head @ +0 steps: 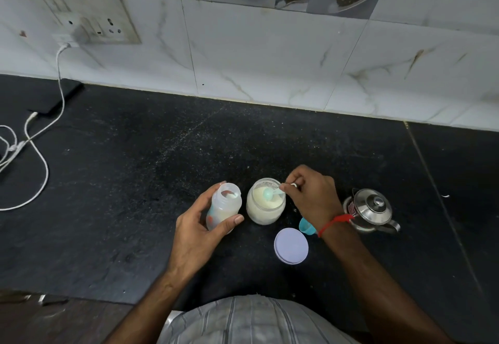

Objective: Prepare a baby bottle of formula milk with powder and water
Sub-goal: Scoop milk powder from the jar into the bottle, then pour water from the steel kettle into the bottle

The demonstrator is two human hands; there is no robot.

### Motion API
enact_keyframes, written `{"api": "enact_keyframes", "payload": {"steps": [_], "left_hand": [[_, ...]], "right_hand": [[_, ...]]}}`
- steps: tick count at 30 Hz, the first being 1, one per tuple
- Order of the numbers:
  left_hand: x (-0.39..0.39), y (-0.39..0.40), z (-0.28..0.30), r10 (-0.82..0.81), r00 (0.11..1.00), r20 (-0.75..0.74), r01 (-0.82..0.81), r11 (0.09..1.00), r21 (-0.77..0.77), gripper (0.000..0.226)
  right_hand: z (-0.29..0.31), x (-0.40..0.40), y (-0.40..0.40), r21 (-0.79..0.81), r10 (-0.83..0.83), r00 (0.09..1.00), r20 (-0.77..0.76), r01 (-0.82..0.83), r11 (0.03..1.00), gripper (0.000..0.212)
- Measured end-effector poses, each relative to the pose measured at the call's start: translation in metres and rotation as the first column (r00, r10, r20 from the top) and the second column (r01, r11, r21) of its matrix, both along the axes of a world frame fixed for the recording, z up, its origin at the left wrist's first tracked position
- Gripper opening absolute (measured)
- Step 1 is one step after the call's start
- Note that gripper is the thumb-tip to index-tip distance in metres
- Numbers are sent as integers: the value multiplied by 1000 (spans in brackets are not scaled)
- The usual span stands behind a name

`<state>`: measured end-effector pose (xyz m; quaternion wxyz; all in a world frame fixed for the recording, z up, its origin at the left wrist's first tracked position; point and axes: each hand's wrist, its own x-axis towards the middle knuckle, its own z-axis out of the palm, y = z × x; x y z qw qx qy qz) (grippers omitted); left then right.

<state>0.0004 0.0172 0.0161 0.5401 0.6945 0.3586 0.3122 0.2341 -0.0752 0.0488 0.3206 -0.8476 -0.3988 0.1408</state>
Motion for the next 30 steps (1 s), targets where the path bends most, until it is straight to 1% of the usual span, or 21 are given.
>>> {"api": "enact_keyframes", "payload": {"steps": [5,6,11,14,16,18,19,20,22,23,25,27,28,29,30], "left_hand": [[-2,1,5,12,1000,1,-12,1000,14,69],[-3,2,5,14,1000,5,-14,1000,15,69],[-4,0,7,2,1000,13,-2,1000,20,69],[-3,-3,7,-16,1000,10,16,1000,17,69],[-1,-7,9,-36,999,5,36,999,25,70],[1,-11,11,-56,998,8,55,998,26,71],[2,-13,12,-62,998,13,61,998,22,70],[3,-15,13,-66,998,18,65,998,19,69],[7,-19,17,-63,998,30,63,998,20,67],[8,-21,18,-57,998,39,56,998,23,67],[11,-25,21,-44,997,63,42,999,30,65],[13,-30,22,-34,995,93,31,999,36,63],[14,-32,21,-37,993,109,34,999,32,63],[15,-34,20,-46,991,125,43,999,24,63],[15,-36,20,-57,989,138,56,998,15,63]], "right_hand": [[-11,-4,19,-138,110,991,80,-98,986,20],[-13,-3,18,-133,109,990,92,-97,986,20],[-16,5,2,31,46,994,98,-49,998,13],[-11,16,-20,147,-35,988,148,13,989,9],[-7,28,-41,186,-108,974,198,71,980,8],[-4,44,-65,172,-199,948,250,159,972,8],[-3,53,-76,150,-247,926,286,212,966,13],[-3,61,-87,116,-282,905,319,258,959,23],[-2,74,-108,1,-313,885,344,333,943,51],[0,80,-117,-77,-317,891,326,359,930,66],[-4,94,-133,-208,-315,922,226,362,909,89],[-14,105,-145,-287,-296,950,100,312,906,104],[-20,108,-149,-290,-278,960,40,277,916,109],[-27,108,-153,-274,-264,964,-19,249,929,110],[-36,108,-156,-240,-245,967,-72,221,945,107]]}}
